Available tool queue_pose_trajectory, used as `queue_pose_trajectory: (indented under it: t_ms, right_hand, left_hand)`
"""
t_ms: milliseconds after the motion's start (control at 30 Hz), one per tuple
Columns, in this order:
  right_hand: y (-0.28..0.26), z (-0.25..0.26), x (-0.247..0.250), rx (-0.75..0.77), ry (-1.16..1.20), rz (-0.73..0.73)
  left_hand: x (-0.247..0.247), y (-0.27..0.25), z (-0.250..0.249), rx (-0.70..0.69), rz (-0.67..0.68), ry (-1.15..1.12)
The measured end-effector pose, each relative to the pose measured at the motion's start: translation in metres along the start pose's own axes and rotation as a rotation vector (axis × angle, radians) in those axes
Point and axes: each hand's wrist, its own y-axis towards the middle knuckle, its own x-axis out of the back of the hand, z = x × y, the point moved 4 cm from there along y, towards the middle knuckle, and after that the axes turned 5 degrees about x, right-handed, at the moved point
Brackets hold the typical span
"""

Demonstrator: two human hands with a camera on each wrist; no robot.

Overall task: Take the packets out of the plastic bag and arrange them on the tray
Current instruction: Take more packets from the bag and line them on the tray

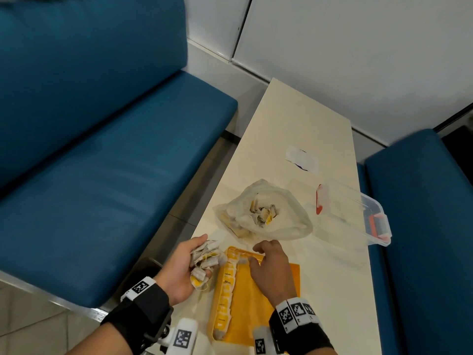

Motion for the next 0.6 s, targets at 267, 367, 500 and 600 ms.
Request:
queue_pose_trajectory:
  t_ms: [267, 367, 500, 600]
  right_hand:
    - [-0.024, 0.034, 0.010, 0.024, 0.598, 0.113]
    - [-0.025, 0.033, 0.010, 0.021, 0.609, 0.062]
    - [-0.028, 0.036, 0.023, 0.204, 0.417, -0.071]
    - [-0.029, 0.040, 0.026, 0.315, 0.366, -0.045]
  left_hand:
    - [-0.031, -0.004, 0.008, 0.053, 0.111, -0.049]
    - [-0.034, -0.001, 0.012, 0.059, 0.105, -0.026]
    - [-0.037, 0.001, 0.018, 0.068, 0.112, 0.036]
    - [-0.041, 0.002, 0.022, 0.075, 0.117, 0.073]
